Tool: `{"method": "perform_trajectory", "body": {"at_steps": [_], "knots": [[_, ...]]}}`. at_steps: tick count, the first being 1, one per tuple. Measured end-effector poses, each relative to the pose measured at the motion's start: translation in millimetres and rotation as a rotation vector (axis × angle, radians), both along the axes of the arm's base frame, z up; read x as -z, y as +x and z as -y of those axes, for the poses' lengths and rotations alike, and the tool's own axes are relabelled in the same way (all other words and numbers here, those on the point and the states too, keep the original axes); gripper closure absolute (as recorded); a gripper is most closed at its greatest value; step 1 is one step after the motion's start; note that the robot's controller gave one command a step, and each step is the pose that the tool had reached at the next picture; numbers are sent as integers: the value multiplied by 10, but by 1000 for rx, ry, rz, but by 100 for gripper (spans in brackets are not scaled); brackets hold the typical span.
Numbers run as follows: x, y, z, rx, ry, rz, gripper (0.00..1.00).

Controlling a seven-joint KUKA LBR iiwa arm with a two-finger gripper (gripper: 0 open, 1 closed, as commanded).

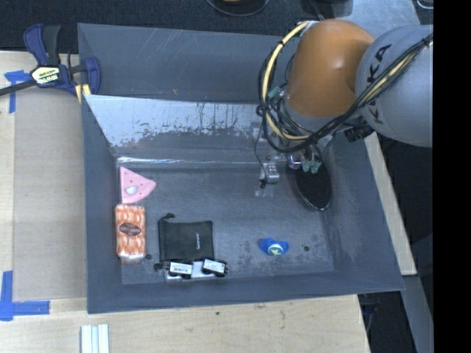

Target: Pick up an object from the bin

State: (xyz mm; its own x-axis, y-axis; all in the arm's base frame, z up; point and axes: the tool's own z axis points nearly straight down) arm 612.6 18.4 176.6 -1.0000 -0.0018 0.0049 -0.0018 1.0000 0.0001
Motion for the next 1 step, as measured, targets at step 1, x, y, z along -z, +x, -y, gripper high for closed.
{"method": "perform_trajectory", "body": {"at_steps": [1], "knots": [[-51,18,1,1,0,9,0]]}}
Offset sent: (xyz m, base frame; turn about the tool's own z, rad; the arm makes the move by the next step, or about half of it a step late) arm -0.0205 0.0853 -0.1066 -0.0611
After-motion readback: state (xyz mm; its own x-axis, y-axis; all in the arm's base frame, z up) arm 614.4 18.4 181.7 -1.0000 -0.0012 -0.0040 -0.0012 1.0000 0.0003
